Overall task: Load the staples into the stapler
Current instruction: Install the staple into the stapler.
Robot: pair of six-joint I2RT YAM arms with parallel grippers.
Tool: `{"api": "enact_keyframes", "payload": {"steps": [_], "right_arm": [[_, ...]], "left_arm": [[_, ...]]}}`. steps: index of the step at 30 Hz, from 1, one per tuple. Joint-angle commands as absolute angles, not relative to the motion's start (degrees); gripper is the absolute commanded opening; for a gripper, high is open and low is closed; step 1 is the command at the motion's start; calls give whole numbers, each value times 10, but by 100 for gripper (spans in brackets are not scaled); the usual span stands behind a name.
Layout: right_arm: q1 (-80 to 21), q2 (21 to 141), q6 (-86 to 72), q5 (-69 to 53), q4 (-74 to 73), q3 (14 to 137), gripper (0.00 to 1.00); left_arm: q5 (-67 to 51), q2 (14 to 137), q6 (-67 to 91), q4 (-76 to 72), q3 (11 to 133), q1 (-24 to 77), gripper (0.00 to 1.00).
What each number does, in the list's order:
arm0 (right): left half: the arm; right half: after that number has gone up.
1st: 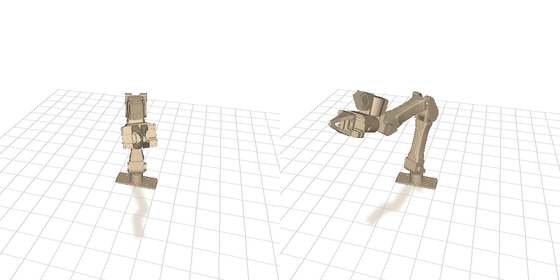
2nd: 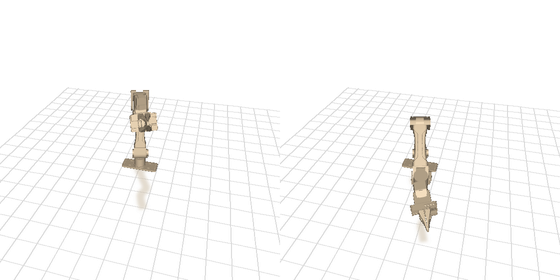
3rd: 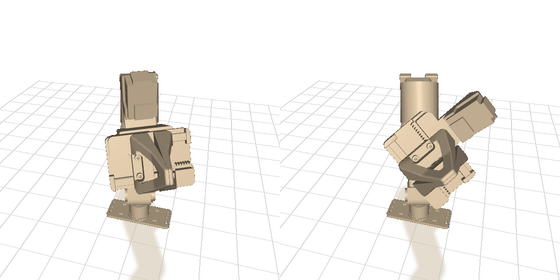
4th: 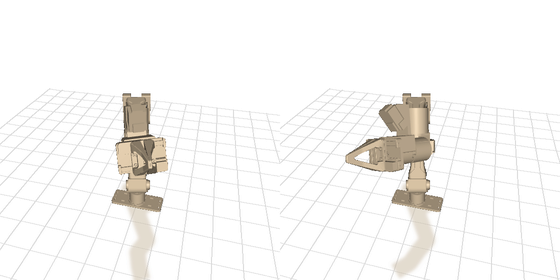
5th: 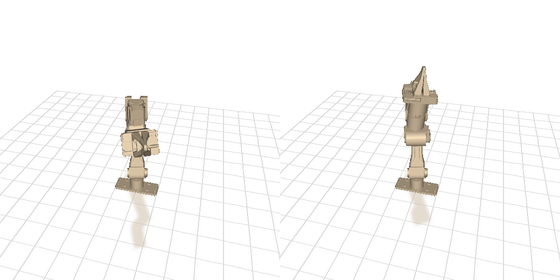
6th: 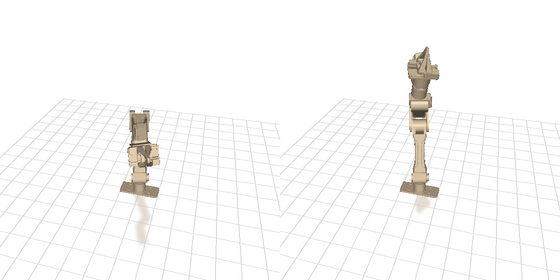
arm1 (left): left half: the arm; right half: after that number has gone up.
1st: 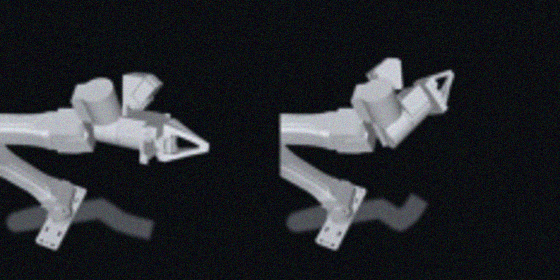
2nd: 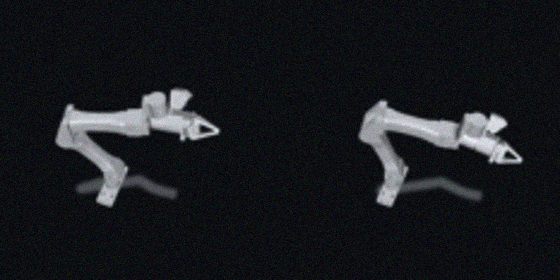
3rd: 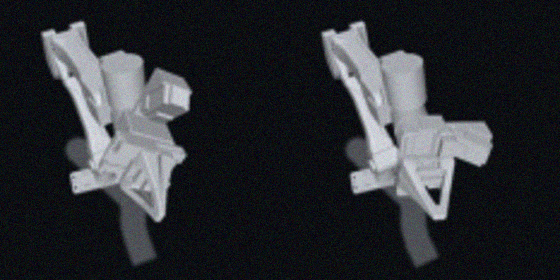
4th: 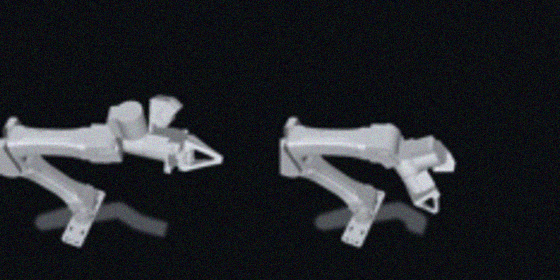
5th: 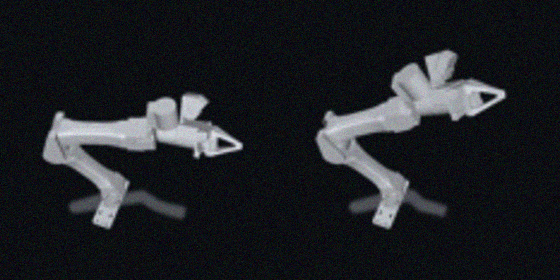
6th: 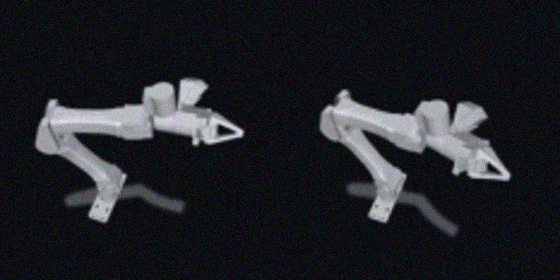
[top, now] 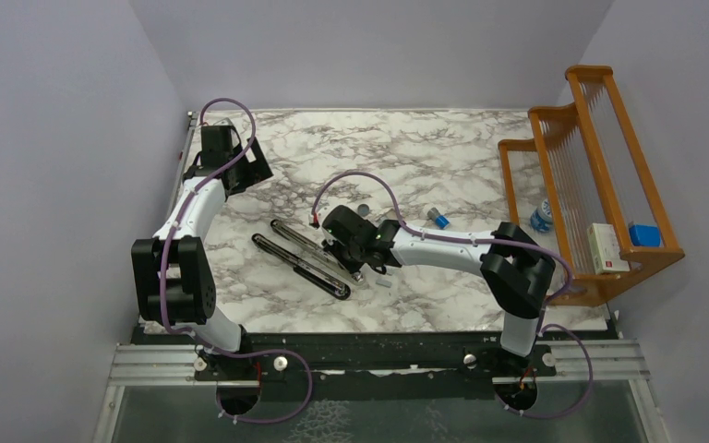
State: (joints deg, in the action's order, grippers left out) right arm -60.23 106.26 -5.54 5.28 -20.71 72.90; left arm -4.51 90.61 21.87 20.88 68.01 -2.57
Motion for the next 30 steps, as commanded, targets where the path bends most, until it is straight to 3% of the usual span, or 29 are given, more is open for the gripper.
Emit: {"api": "enact_keyframes", "payload": {"steps": [1,30], "right_arm": [[-606,1074,-58,61,-221,747,15],[-606,1028,-59,74,-178,719,15]], "left_arm": [[-55,912,222,198,674,-30,98],[-56,913,222,198,674,-31,98]]}}
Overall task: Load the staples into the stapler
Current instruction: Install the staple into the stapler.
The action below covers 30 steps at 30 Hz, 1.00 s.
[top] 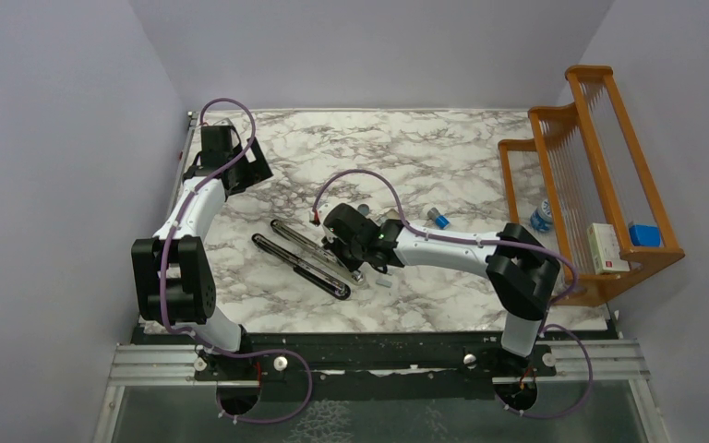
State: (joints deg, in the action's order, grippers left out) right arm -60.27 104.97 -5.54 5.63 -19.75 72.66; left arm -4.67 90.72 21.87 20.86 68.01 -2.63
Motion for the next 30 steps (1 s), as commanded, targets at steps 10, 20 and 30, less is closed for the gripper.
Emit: {"api": "enact_keyframes", "payload": {"steps": [10,20,30], "right_arm": [[-606,1048,-57,77,-194,726,15],[-606,1063,-59,71,-208,734,15],[-606,1075,-59,64,-217,740,15]], "left_arm": [[-57,915,222,198,674,-31,98],[-57,913,222,198,674,-31,98],[-57,914,222,199,674,-32,98]]}}
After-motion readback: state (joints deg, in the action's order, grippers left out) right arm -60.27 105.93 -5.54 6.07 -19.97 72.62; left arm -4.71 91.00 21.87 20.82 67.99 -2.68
